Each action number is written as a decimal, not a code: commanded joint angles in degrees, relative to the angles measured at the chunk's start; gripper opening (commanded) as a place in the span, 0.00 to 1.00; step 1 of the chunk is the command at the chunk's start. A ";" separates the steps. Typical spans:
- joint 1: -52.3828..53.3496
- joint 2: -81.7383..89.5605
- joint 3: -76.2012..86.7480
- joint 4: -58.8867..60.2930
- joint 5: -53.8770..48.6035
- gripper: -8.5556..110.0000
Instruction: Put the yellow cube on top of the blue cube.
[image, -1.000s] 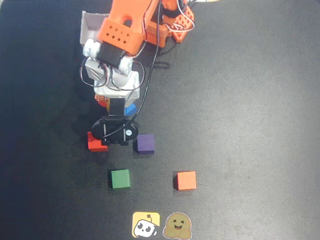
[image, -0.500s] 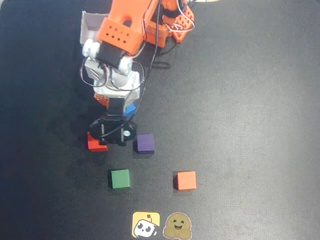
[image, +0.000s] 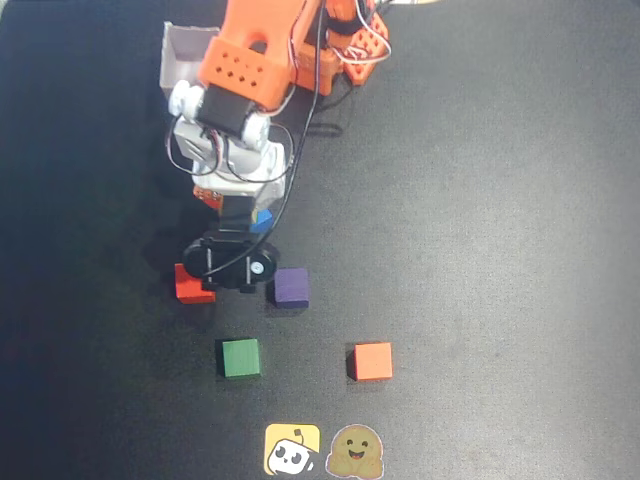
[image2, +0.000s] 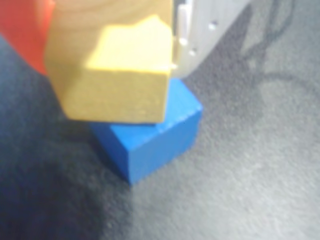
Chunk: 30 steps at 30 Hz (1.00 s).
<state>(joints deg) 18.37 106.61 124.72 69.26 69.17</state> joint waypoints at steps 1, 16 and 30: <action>-0.09 3.08 0.00 -1.14 0.53 0.12; -0.79 2.29 1.93 -2.81 2.72 0.12; -1.58 2.11 2.64 -3.52 4.48 0.21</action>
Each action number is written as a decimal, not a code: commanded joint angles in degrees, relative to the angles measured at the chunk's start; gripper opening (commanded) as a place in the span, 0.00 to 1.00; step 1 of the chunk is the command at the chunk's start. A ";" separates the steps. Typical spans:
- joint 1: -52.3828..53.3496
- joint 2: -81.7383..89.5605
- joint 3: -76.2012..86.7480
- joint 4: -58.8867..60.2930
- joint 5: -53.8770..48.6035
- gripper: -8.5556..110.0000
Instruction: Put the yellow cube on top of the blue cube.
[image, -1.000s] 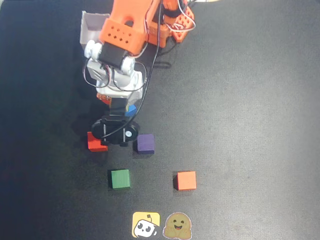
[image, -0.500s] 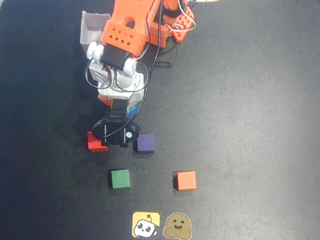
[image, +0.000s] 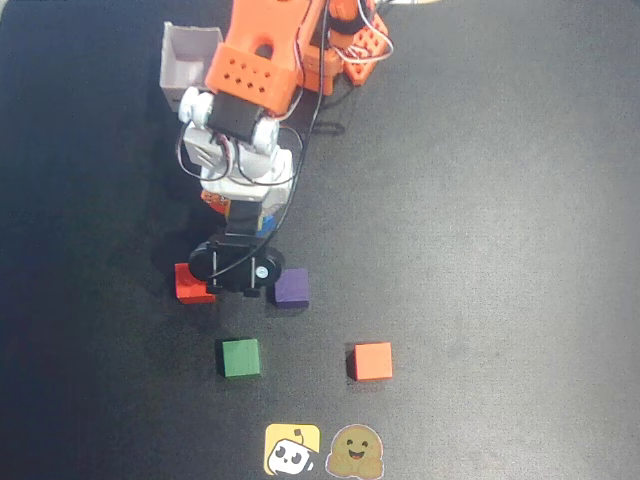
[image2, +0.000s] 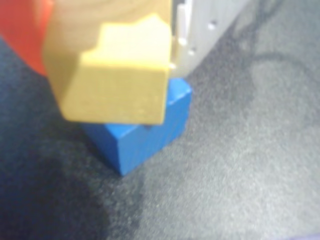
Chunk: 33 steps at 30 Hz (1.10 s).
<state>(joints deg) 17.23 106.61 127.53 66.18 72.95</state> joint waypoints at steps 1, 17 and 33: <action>-0.53 2.29 -0.18 -0.44 1.14 0.21; -1.67 6.77 -0.70 0.00 3.60 0.25; -5.89 30.76 8.44 0.79 3.96 0.15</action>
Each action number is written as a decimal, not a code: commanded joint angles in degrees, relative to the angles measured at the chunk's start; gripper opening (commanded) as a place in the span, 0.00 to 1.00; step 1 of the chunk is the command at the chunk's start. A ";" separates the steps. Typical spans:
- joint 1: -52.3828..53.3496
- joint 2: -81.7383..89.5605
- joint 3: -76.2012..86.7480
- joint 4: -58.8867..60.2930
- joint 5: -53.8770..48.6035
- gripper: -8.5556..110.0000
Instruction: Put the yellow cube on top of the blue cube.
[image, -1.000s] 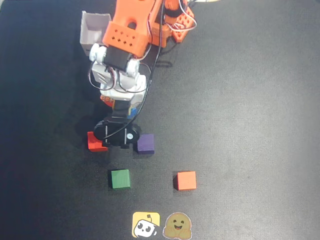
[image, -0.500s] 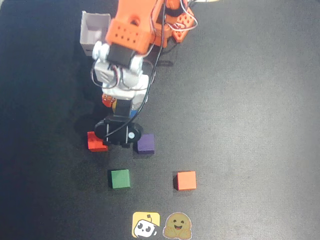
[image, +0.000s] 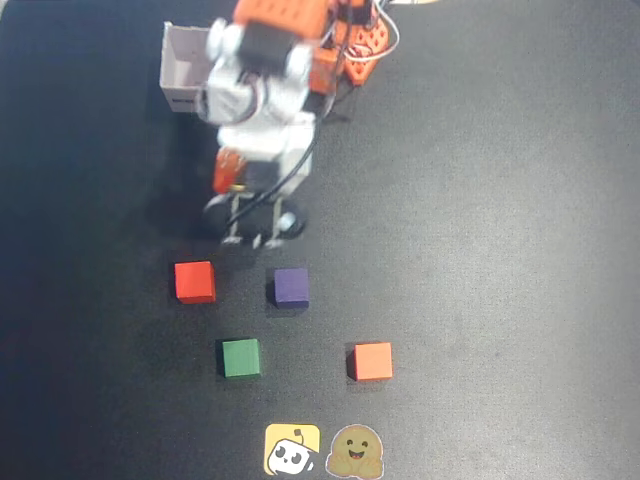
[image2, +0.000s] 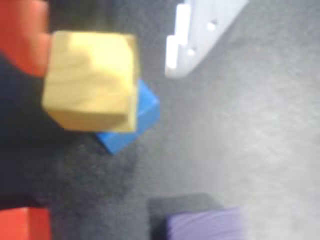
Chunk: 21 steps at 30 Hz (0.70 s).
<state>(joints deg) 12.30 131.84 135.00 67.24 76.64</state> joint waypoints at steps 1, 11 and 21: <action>-1.49 6.94 1.85 -0.44 0.26 0.13; -8.26 26.46 13.54 -1.41 1.85 0.10; -12.30 45.35 25.40 1.23 2.46 0.08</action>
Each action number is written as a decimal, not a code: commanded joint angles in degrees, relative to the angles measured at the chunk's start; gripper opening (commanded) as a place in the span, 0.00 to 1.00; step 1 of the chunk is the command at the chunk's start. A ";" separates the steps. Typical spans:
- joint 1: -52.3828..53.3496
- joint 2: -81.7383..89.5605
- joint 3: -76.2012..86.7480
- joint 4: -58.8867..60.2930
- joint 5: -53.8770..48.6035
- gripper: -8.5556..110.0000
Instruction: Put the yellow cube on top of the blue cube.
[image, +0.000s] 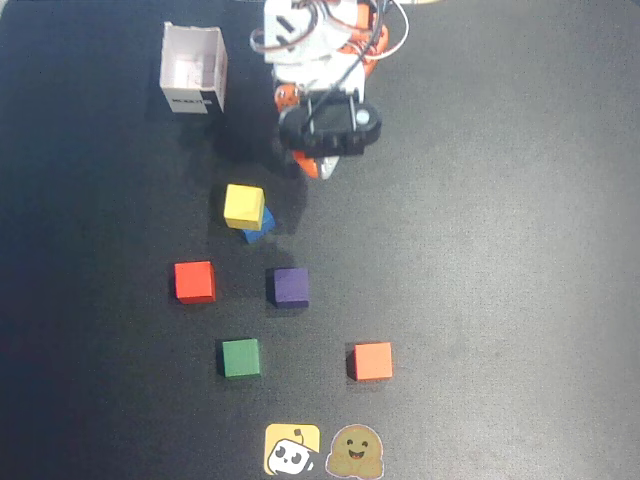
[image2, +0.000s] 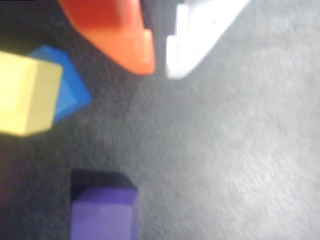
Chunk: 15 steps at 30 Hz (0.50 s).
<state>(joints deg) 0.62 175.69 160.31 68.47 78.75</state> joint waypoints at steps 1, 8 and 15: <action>-0.70 1.49 0.35 0.00 0.26 0.08; -3.16 1.49 4.31 -2.64 -0.35 0.08; -2.90 1.49 4.31 0.18 1.41 0.08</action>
<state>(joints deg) -2.55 176.75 164.97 67.94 79.63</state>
